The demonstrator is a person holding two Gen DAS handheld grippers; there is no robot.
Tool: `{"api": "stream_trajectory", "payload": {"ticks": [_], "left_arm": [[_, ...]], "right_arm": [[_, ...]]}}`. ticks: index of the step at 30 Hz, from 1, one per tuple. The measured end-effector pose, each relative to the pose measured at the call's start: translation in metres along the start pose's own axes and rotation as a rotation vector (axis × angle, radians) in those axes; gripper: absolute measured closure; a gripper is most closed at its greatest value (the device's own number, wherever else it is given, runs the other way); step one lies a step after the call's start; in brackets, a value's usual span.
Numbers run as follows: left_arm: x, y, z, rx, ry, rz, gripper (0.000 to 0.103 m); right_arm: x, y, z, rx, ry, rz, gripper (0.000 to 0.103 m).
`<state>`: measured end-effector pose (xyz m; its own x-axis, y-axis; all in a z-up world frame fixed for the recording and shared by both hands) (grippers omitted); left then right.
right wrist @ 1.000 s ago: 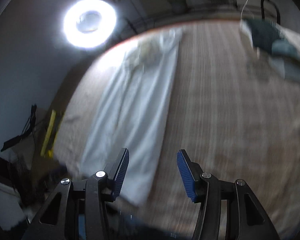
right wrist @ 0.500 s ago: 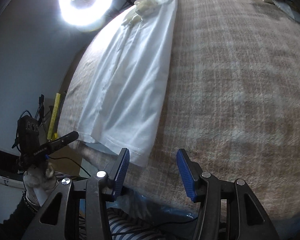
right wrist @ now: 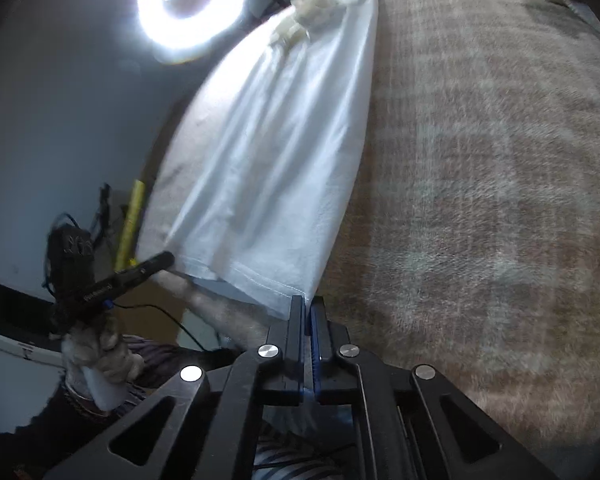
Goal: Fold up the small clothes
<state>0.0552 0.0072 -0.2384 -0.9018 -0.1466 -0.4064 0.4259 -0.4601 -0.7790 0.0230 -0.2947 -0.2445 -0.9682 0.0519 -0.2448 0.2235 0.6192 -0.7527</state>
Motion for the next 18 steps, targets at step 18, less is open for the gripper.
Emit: {"api": "stream_trajectory", "payload": {"ticks": [18], "left_arm": [[-0.029, 0.011, 0.004, -0.025, 0.013, -0.036, 0.101]], "right_arm": [[-0.026, 0.000, 0.006, -0.035, 0.054, 0.034, 0.103]]}}
Point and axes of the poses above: each gripper's, at about its wrist camera, not at the fingertips, and y roughly the way its jaws point, z to its right, x to its underside, the point moved 7 cm from there along y, roughly the way its jaws point, and after that the axes turned 2 degrees about y, right-handed, at the moved point
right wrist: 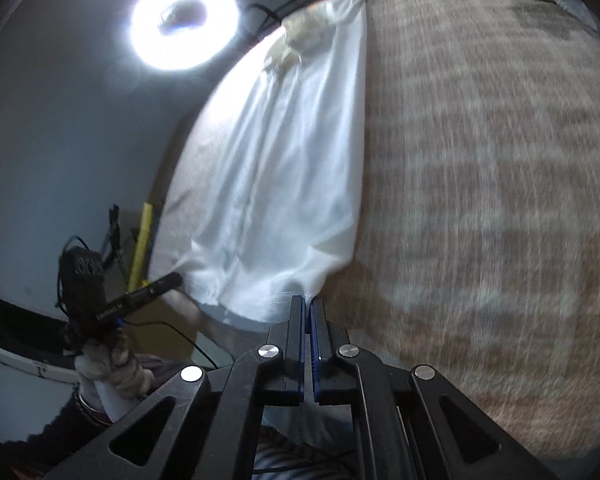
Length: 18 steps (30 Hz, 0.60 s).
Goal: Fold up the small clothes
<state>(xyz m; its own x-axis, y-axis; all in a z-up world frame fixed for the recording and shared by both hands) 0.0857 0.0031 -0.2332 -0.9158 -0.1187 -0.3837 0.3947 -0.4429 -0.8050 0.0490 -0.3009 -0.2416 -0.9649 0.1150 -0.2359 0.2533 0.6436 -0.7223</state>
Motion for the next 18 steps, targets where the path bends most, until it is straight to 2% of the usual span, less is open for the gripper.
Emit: {"api": "stream_trajectory", "payload": {"ticks": [6, 13, 18], "left_arm": [[-0.043, 0.001, 0.011, -0.023, 0.046, 0.023, 0.101], [-0.090, 0.022, 0.006, -0.032, 0.013, 0.022, 0.101], [-0.109, 0.038, 0.002, -0.044, -0.006, 0.021, 0.101]], "right_arm": [[-0.040, -0.008, -0.014, 0.003, -0.027, 0.064, 0.103], [-0.085, -0.006, -0.019, 0.015, -0.019, 0.114, 0.103], [-0.114, -0.003, -0.010, 0.026, 0.004, 0.133, 0.103]]}}
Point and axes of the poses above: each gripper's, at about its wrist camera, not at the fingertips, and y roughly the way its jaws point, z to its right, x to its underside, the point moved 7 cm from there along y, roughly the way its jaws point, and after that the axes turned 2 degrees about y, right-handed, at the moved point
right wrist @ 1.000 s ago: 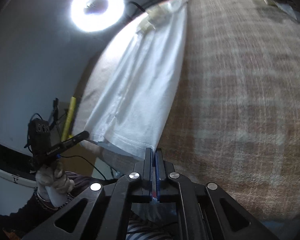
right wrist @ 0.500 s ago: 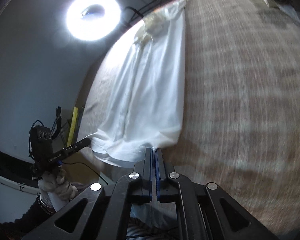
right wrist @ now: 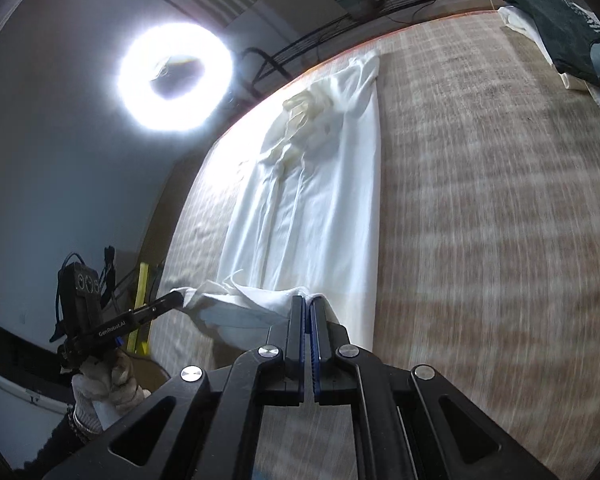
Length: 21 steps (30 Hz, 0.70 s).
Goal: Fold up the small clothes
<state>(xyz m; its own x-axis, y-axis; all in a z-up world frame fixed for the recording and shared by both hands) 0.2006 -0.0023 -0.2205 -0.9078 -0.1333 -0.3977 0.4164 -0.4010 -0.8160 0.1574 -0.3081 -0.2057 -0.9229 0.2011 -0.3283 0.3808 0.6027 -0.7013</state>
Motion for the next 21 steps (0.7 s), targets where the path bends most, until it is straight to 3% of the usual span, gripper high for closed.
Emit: {"api": "stream_trajectory", "payload": {"ticks": [15, 18, 20, 21], "left_arm": [[-0.019, 0.038, -0.010, -0.065, 0.002, -0.025, 0.101], [-0.022, 0.038, -0.011, -0.085, 0.021, -0.020, 0.099], [-0.023, 0.032, -0.010, -0.097, 0.039, -0.001, 0.098], [-0.023, 0.028, -0.010, -0.101, 0.055, 0.012, 0.098]], "right_arm": [[-0.024, 0.038, 0.032, 0.059, 0.065, -0.037, 0.103], [-0.027, 0.042, 0.027, 0.085, 0.027, -0.040, 0.095], [-0.028, 0.040, 0.024, 0.115, -0.003, -0.032, 0.071], [-0.029, 0.037, 0.023, 0.130, -0.017, -0.023, 0.071]]}}
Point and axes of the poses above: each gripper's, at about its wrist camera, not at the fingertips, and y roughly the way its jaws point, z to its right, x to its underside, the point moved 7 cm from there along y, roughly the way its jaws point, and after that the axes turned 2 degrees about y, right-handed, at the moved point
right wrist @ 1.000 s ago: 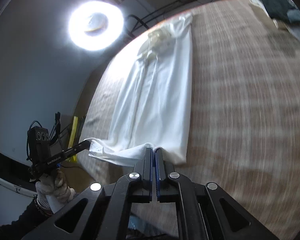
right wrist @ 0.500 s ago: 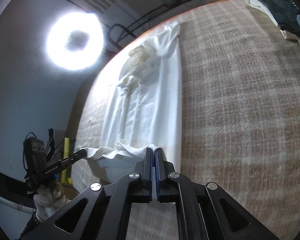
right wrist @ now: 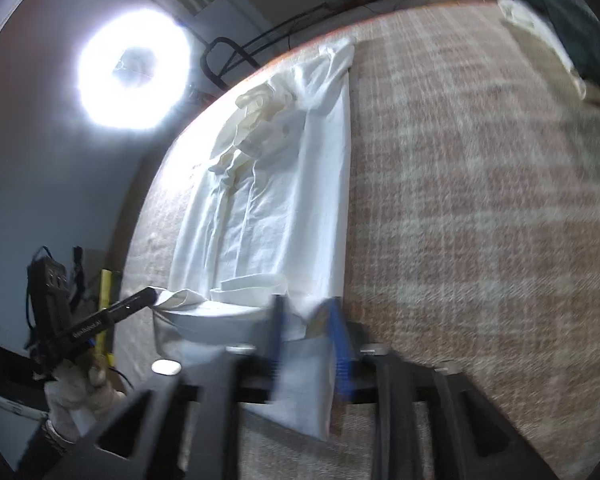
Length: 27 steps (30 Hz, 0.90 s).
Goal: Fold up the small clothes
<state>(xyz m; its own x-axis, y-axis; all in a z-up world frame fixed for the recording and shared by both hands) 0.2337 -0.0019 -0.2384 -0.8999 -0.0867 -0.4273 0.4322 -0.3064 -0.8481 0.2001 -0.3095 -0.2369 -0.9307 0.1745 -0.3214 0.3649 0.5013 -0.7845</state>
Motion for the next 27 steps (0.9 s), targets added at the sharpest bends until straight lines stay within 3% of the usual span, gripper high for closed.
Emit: {"api": "stream_trajectory", "payload": {"ticks": [7, 12, 18, 27], "left_arm": [[0.012, -0.021, 0.013, 0.011, 0.133, 0.032, 0.098], [0.031, -0.004, 0.021, 0.032, 0.182, -0.059, 0.098], [0.033, 0.017, 0.024, 0.037, 0.168, -0.109, 0.098], [0.006, 0.033, 0.021, -0.001, 0.125, -0.060, 0.098]], "right_arm": [[0.009, -0.020, -0.021, -0.046, -0.128, 0.030, 0.074], [0.031, -0.009, -0.038, -0.068, -0.237, -0.029, 0.080], [0.046, 0.022, -0.047, 0.014, -0.343, -0.107, 0.082], [0.012, 0.033, -0.045, 0.104, -0.331, -0.026, 0.080]]}}
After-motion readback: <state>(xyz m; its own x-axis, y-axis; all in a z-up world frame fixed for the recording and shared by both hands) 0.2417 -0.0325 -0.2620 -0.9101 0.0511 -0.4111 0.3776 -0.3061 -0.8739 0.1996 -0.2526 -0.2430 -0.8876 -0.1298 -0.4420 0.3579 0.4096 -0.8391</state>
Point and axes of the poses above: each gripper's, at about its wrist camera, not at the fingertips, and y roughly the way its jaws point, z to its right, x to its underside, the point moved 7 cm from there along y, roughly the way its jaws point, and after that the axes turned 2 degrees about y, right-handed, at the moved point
